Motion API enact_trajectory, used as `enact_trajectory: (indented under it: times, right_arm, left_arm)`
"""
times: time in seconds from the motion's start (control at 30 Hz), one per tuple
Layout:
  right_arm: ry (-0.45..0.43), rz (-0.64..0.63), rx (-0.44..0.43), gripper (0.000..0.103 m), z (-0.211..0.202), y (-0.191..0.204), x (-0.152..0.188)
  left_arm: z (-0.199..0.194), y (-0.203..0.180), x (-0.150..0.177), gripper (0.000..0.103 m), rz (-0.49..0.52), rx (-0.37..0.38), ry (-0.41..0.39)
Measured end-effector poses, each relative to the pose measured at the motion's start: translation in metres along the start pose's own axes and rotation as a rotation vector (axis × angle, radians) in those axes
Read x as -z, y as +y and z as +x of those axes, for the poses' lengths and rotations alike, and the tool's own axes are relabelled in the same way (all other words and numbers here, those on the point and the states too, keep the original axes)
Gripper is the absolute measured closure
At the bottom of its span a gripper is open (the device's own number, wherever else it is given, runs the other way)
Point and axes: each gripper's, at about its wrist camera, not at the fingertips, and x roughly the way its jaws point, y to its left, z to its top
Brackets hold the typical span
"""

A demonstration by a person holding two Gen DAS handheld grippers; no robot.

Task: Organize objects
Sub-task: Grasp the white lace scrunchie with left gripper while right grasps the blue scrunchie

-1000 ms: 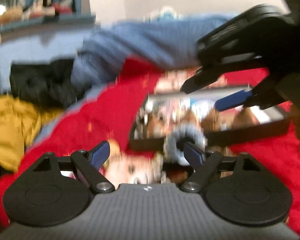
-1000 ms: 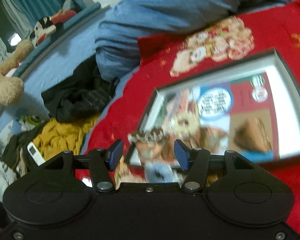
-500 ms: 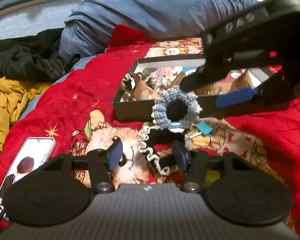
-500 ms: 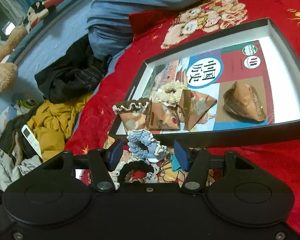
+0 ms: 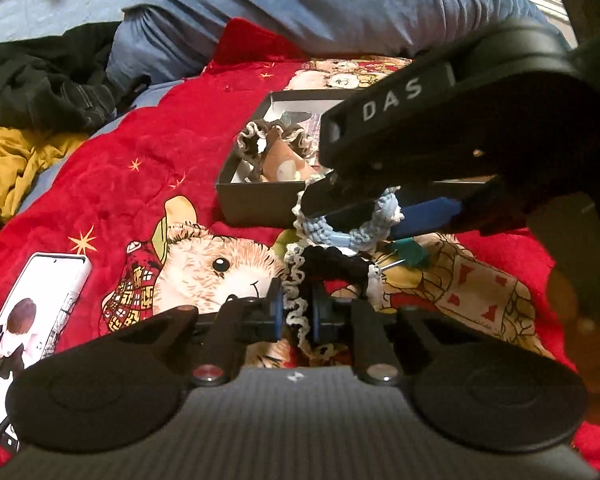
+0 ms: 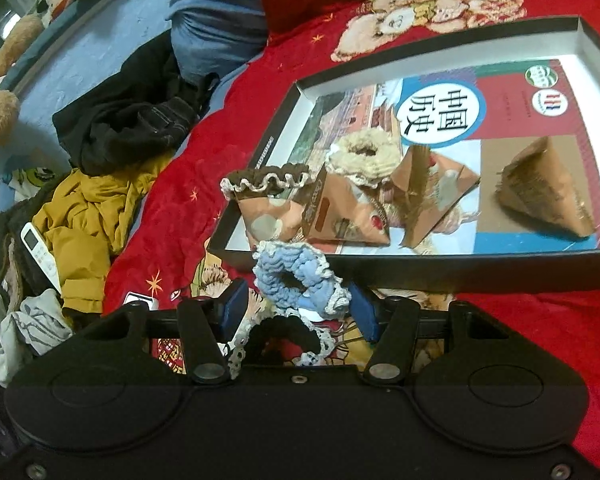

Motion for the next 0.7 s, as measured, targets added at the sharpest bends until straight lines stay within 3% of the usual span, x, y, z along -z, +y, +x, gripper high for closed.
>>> enact_trajectory:
  times: [0.2,0.47,0.7]
  right_arm:
    - [0.008,0.027,0.012,0.071,0.009,-0.003,0.001]
    - [-0.017,0.044,-0.02,0.088,0.003,-0.006,-0.001]
    - [-0.039,0.039,-0.056,0.088,-0.004,-0.003,-0.005]
  left_arm:
    - [-0.001,0.001,-0.003,0.087,-0.002,0.002,0.014]
    - [-0.002,0.009,-0.005,0.089,-0.028,0.016,0.03]
    - [-0.006,0.011,-0.007,0.089,-0.035,0.016,0.024]
